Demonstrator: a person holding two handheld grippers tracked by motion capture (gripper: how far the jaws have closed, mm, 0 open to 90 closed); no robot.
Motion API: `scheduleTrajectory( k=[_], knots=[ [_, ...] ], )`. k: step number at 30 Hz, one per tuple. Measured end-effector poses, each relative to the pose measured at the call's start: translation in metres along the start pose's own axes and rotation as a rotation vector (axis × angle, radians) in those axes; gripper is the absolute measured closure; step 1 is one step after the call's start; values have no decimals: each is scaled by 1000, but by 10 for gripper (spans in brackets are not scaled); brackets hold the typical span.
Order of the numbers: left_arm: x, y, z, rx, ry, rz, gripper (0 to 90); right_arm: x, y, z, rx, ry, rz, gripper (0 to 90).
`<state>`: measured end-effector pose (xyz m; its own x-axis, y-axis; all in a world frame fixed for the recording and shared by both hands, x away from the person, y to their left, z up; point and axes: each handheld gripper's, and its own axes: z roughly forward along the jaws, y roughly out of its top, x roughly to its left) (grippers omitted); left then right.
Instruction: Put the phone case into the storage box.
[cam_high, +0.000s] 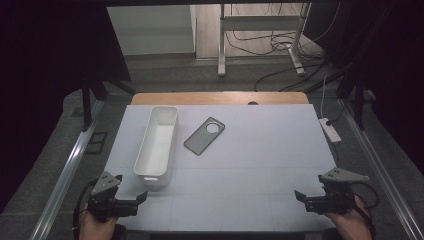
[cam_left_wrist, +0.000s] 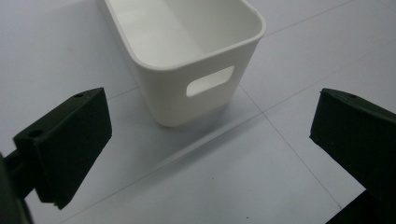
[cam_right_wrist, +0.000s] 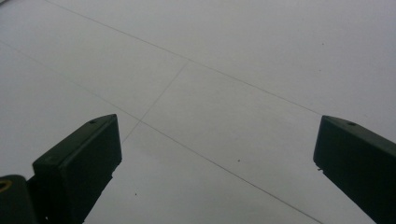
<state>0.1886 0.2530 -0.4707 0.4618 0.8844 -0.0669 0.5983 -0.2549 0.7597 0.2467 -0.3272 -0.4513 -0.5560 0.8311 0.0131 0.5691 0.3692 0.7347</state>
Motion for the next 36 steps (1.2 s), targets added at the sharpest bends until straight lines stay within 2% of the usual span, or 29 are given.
scheduleTrajectory(
  k=[4,7,10,18,25,30,33,36],
  knots=[
    [-1,-1,-1,-7,1,8,0,3,1,-1,-23,13,-28,13],
    [-2,-1,-2,-13,1,15,0,6,5,-1,-48,28,-27,1],
    [-2,-1,-2,-13,0,23,1,6,8,2,-43,30,-29,0],
    [-1,-2,-2,-22,-12,13,3,3,18,13,-22,44,-26,0],
    [-2,-1,-2,-18,-15,26,6,4,24,19,-28,78,-22,0],
    [-2,-2,-2,-24,-19,27,7,5,27,21,-32,93,-35,2],
    [-2,-2,-2,-26,-21,29,9,8,32,25,-32,127,-49,3],
    [-2,-2,-2,-26,-21,35,9,9,34,29,-32,134,-59,0]
  ],
)
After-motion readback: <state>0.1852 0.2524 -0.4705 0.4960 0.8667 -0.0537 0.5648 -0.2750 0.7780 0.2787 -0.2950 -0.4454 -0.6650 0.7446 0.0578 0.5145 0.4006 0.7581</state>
